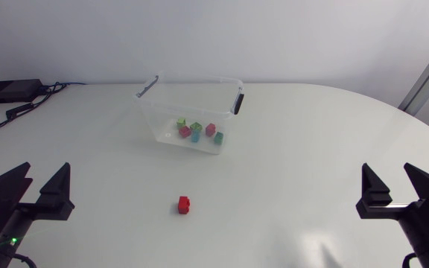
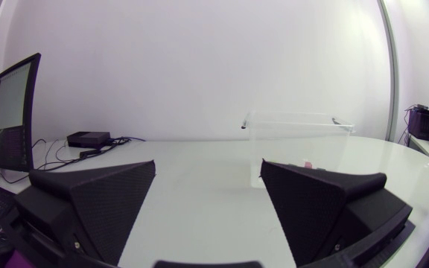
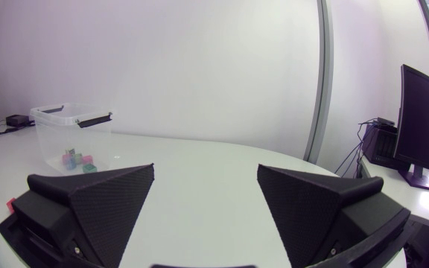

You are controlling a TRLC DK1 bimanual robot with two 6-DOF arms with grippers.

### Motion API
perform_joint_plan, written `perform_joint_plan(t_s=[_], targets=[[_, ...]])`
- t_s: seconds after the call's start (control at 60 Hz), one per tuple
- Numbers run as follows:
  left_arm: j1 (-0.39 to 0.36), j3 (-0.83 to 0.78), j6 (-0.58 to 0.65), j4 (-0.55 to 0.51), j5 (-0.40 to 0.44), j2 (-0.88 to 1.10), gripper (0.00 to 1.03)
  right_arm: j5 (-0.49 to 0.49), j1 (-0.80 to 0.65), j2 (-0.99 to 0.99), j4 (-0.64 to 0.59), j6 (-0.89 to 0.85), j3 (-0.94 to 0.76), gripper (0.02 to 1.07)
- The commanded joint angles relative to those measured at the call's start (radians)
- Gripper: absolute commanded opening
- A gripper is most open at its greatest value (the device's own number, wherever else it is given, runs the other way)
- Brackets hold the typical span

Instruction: Place the duplo bricks in the container

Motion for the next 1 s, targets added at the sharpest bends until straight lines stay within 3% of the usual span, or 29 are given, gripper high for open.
perform_joint_plan(t_s=[0.0,0.983], targets=[[-0.007,-0.014,-0.01,-0.001,0.003,-0.013,0.99,-0.004,-0.008,-0.006,0.005,-0.007,-0.02,1.02],[0.007,0.001,0.038,0.002,0.001,-0.012,0.99,-0.004,-0.008,-0.006,0.005,-0.009,-0.02,1.02]])
